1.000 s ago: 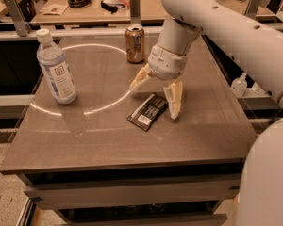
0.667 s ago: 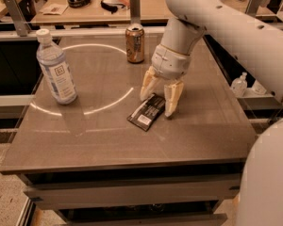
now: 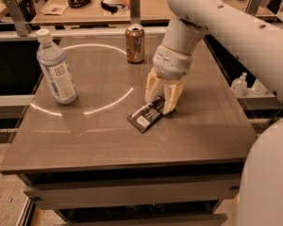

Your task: Pick rxbar chocolate

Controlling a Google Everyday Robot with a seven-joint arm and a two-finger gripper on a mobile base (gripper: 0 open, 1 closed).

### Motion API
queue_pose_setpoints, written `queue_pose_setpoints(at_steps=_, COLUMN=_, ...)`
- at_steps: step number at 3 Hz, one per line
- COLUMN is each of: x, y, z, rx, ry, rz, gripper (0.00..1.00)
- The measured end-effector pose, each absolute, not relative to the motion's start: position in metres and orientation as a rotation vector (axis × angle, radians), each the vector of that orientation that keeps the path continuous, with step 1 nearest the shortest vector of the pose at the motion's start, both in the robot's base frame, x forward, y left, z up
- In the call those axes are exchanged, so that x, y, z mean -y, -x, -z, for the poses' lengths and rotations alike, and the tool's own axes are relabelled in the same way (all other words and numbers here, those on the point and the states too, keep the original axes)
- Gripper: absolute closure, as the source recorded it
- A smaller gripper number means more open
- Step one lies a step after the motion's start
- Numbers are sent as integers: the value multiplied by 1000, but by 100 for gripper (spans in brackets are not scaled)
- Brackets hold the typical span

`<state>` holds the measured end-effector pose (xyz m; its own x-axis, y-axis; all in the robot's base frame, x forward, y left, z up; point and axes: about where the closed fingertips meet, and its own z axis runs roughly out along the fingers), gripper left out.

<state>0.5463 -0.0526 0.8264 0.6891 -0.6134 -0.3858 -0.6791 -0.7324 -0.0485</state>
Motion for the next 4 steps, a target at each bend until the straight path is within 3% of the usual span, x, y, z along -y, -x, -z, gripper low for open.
queue_pose_setpoints(at_steps=1, x=53, y=-546, z=-827, rx=-1049, ry=2711, rz=-518, gripper=100)
queue_pose_setpoints(at_steps=4, x=71, y=-543, z=-905, rx=-1235, ry=2380, rz=-451, gripper=100)
